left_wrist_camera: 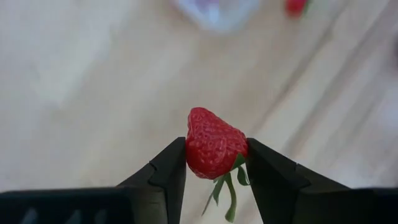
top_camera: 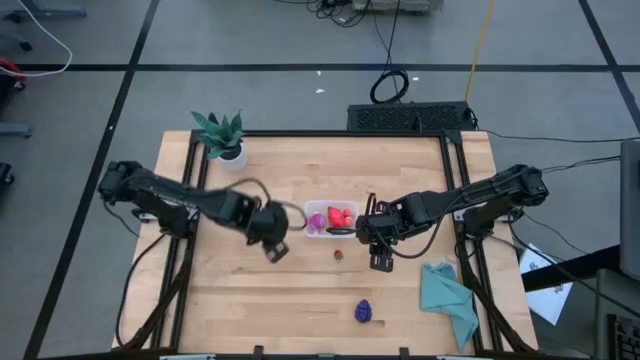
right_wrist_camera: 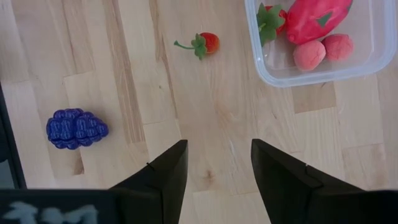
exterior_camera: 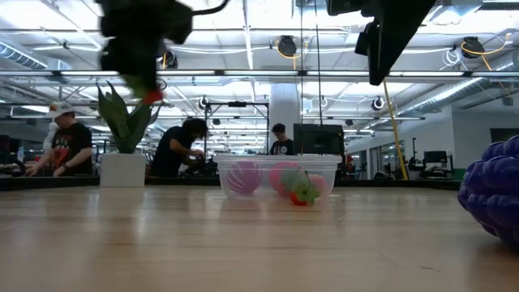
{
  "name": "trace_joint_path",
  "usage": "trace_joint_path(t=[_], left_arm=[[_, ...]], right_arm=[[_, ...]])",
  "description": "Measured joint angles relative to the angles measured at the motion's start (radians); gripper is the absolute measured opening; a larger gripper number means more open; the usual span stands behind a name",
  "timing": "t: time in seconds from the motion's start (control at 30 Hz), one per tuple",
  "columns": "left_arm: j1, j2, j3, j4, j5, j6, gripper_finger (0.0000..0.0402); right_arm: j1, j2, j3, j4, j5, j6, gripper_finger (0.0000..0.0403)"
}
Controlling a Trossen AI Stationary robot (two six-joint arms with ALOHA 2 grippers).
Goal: Pick and placing Produce into tupperware
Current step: Put the left red strawberry into the transparent bin
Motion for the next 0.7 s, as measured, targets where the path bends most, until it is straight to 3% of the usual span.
trace_joint_path(t=[0.17, 0.33, 0.7], left_arm=[[0.127, 0.000, 0.092, 0.001, -0.086, 0.206, 0.0149], [0.197, 0.032, 0.137, 0.028, -0.096, 0.334, 0.0149], [0.289, 0.268, 0.143, 0.116, 0.017, 0.510, 0.0150]], right_arm=[[0.000, 0.000, 0.000, 0.000, 0.000, 0.000, 0.0169], [0.000, 0.000, 0.000, -0.016, 0.000, 0.000, 0.0169], [-0.039, 0.000, 0.000, -0.140, 0.001, -0.001, 0.0169]])
